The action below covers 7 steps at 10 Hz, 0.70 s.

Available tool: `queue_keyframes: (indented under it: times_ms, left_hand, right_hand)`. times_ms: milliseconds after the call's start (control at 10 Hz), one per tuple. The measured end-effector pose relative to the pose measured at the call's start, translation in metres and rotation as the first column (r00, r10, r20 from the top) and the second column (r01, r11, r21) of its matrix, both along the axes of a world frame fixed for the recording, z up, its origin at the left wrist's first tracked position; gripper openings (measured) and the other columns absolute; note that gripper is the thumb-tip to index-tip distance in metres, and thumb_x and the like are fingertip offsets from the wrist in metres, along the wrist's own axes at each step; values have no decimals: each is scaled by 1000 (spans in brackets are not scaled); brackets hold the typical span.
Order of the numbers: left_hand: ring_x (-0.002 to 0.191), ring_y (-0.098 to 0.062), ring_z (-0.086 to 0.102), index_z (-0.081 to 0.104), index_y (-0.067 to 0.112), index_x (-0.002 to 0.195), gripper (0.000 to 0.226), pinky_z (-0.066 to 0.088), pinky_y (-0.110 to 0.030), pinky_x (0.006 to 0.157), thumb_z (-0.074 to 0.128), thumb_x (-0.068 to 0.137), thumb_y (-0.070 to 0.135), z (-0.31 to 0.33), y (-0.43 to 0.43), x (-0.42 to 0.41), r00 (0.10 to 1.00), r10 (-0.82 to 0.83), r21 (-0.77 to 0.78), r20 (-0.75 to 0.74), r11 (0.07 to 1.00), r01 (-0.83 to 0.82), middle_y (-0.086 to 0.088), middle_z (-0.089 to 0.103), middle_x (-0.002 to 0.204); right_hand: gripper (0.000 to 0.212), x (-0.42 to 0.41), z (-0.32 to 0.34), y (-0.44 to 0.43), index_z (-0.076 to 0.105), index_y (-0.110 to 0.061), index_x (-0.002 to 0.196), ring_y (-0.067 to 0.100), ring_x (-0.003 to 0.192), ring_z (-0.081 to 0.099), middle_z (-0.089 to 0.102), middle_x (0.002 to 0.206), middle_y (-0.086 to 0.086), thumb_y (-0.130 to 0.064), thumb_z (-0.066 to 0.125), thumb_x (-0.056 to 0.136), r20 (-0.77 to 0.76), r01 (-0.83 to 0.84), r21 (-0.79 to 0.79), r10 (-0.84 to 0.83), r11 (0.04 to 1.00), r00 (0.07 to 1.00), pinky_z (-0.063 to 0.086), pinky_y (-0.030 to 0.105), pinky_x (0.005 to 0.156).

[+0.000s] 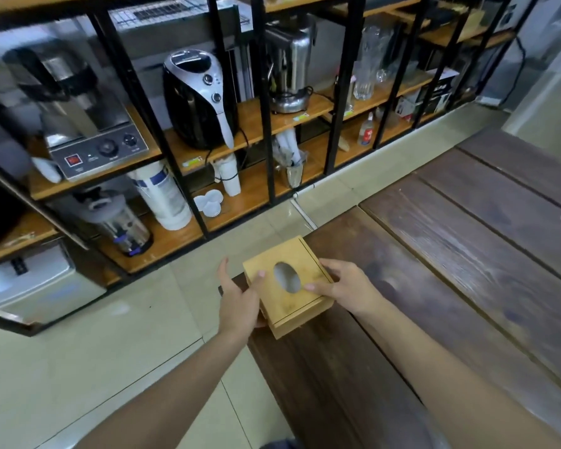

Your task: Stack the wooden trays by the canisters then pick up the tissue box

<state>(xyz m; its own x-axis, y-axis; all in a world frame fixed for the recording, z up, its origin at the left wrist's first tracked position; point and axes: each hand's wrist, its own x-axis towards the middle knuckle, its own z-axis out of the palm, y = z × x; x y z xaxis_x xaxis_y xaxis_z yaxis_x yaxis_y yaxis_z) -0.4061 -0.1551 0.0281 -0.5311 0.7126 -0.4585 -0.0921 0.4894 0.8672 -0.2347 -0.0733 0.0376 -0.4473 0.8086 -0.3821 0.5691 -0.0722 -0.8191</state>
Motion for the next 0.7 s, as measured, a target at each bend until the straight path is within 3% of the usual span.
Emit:
queue_keyframes:
  times_ms: [100, 200, 300, 400, 500, 600, 700]
  left_hand:
    - [101, -31, 60, 41, 32, 122, 38, 59, -54, 68, 56, 88, 42, 1, -1, -11, 997, -79, -19, -10, 997, 79, -4, 57, 116]
    - [95, -33, 63, 45, 21, 105, 25, 59, -55, 65, 56, 89, 38, 4, -2, -17, 995, -46, -1, -84, 999, 46, -8, 59, 103]
    - [93, -31, 63, 45, 20, 105, 25, 58, -55, 68, 54, 90, 38, 4, -2, -22, 992, -25, 13, -124, 1000, 27, 0, 58, 95]
    - [91, -29, 64, 45, 22, 103, 23, 58, -55, 71, 52, 91, 39, 2, -2, -24, 988, -32, 13, -154, 999, 35, 1, 58, 92]
    - [91, -29, 62, 50, 18, 105, 29, 55, -49, 76, 52, 89, 43, -6, -3, -23, 937, -50, -16, -346, 999, 47, -4, 61, 93]
    - [97, -28, 54, 56, 8, 110, 45, 40, -42, 87, 51, 83, 44, -6, 0, -23, 695, -51, -14, -717, 998, 59, -11, 56, 103]
    - [102, -31, 50, 56, 6, 115, 50, 35, -39, 86, 54, 80, 41, 6, 16, -24, 471, -79, 17, -879, 980, 197, -16, 56, 109]
  right_hand:
    - [94, 1, 0, 0, 49, -20, 134, 17, 125, 50, 58, 133, -3, -64, 72, 54, -38, -58, -44, 56, 997, 998, 43, 48, 103]
    - [79, -9, 10, -2, 46, -15, 136, 17, 128, 46, 54, 136, 0, -43, 75, 68, -14, -92, -47, 91, 995, 996, 39, 43, 107]
    - [70, -16, 3, 0, 44, -14, 137, 17, 127, 45, 54, 135, 1, -32, 73, 75, -20, -102, -36, 101, 994, 995, 39, 33, 102]
    - [74, -19, 2, 0, 42, -14, 138, 19, 127, 46, 52, 138, 3, -37, 72, 75, -13, -106, -32, 106, 994, 994, 41, 33, 101]
    - [75, -18, -2, -1, 39, -14, 140, 20, 129, 45, 49, 142, 4, -43, 68, 77, 3, -119, -25, 120, 993, 993, 40, 39, 106]
    - [70, -12, 0, -6, 33, -14, 142, 22, 133, 41, 43, 146, 4, -44, 58, 84, 74, -160, -11, 160, 987, 984, 37, 35, 103]
    - [69, -2, 2, -2, 34, -15, 141, 21, 132, 42, 41, 147, 6, -47, 57, 84, 153, -166, -29, 169, 986, 974, 40, 34, 103]
